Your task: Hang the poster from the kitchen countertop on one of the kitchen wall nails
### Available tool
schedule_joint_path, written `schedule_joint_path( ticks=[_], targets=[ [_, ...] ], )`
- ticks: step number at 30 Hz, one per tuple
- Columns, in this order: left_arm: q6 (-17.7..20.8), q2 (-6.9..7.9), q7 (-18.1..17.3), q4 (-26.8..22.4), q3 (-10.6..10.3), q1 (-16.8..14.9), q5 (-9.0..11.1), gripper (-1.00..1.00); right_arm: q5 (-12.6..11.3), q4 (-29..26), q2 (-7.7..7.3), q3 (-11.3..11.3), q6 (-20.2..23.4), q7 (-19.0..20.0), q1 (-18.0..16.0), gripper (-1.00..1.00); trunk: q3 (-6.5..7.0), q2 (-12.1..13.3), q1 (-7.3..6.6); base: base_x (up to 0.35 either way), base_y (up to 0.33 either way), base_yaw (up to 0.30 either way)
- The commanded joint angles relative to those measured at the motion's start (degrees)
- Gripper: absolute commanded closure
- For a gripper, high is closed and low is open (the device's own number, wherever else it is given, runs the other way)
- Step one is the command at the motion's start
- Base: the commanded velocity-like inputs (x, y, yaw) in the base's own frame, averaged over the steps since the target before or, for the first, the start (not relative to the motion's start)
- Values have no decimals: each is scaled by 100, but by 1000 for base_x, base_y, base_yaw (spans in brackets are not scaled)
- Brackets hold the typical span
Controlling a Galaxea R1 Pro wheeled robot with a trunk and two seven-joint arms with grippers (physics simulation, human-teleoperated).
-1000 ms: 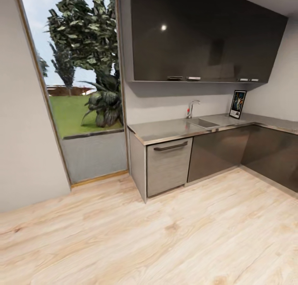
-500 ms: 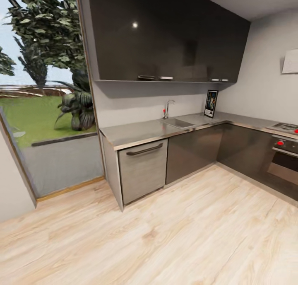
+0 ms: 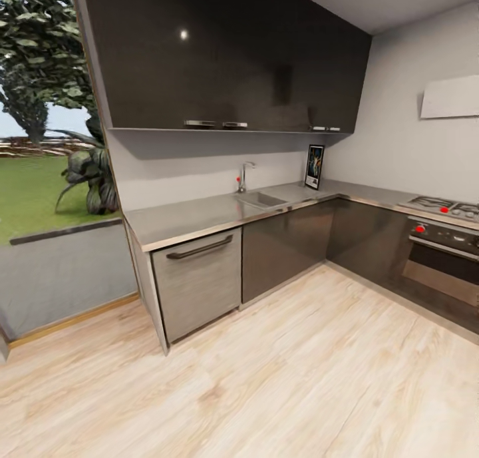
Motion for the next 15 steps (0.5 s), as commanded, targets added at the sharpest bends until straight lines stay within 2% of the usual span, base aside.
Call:
schedule_joint_path(
  ticks=[1,15],
  targets=[
    [-8,-2,2,-8,6,2,-5,-100,-3,8,-2,-1,-19,-1,-3,-100,-5,-3,2,237,-265,-11],
    [-8,7,2,-7,6,2,-8,-100,0,56,-8,3,-18,-1,-8,-100,-5,-3,2,243,-259,-2]
  ],
)
